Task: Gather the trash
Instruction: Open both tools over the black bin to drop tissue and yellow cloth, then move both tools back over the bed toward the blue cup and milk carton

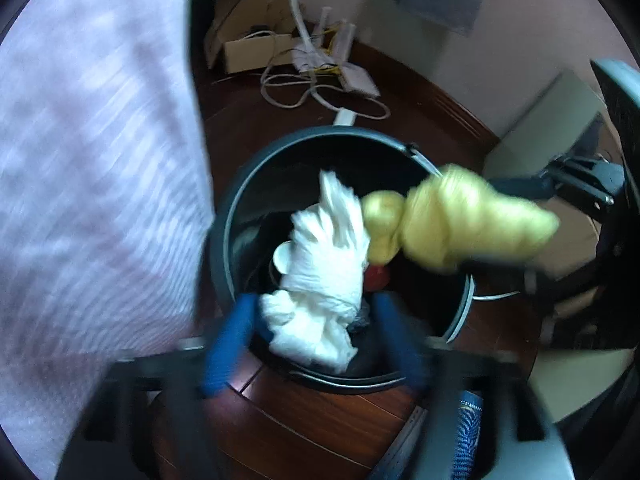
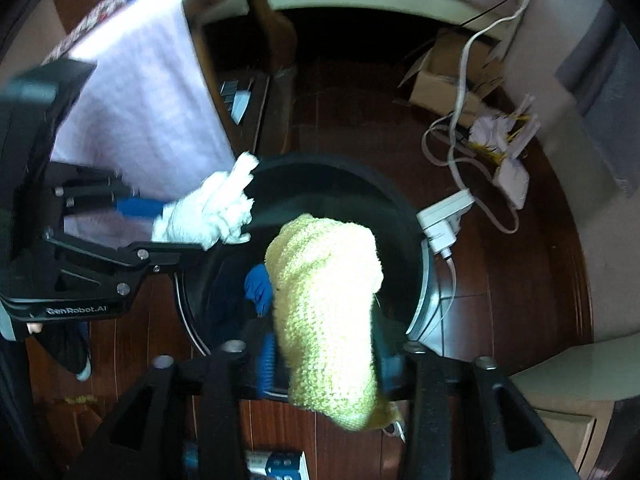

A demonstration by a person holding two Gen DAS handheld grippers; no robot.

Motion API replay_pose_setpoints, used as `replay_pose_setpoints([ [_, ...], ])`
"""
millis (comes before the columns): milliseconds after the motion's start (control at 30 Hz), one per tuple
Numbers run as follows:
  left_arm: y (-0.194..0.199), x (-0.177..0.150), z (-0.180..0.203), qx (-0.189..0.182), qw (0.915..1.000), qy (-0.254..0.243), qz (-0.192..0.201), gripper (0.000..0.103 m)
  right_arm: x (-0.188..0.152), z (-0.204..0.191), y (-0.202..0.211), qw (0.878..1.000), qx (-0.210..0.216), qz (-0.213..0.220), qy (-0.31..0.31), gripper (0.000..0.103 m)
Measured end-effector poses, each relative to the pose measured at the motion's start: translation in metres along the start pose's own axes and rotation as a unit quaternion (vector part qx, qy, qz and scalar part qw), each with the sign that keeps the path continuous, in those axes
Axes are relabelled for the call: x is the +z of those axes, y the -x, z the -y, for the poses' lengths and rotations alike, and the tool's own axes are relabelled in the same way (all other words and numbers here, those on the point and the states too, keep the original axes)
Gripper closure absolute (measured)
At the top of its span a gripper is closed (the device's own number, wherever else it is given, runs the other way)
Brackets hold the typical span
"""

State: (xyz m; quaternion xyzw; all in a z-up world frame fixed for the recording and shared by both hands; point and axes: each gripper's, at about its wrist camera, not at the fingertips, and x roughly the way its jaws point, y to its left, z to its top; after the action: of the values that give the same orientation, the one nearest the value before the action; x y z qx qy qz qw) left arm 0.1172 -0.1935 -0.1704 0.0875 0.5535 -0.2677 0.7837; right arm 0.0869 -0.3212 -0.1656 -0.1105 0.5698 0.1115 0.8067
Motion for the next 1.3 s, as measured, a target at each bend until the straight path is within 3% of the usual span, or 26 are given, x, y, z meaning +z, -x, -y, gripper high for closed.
replay_pose_setpoints([
  [33,0.001,-0.001,-0.003,0.005,1.0000,0.007,0.003,0.016,-0.002,-0.001,-0.003,1.000,-0.019,0.001,0.009,0.008],
  [67,0.001,-0.002,-0.007,0.011,0.9998,0.017,0.001,0.009,-0.003,0.000,-0.006,1.000,-0.023,-0.002,0.014,0.008],
  [167,0.000,-0.007,-0.018,0.024,0.9991,0.036,0.000,0.007,-0.004,0.006,-0.011,0.999,-0.038,-0.017,0.006,0.000],
  [400,0.014,-0.017,-0.022,0.046,0.9980,0.041,0.010,0.005,-0.001,0.004,-0.006,0.999,-0.049,-0.012,0.008,0.000],
  [667,0.039,-0.013,-0.020,0.047,0.9978,0.036,0.030,0.005,0.007,-0.007,0.013,0.998,-0.054,0.006,0.015,0.000],
  [1300,0.136,-0.013,-0.030,0.081,0.9884,0.058,0.115,0.005,0.037,-0.038,0.104,0.993,-0.064,0.092,0.040,0.000],
])
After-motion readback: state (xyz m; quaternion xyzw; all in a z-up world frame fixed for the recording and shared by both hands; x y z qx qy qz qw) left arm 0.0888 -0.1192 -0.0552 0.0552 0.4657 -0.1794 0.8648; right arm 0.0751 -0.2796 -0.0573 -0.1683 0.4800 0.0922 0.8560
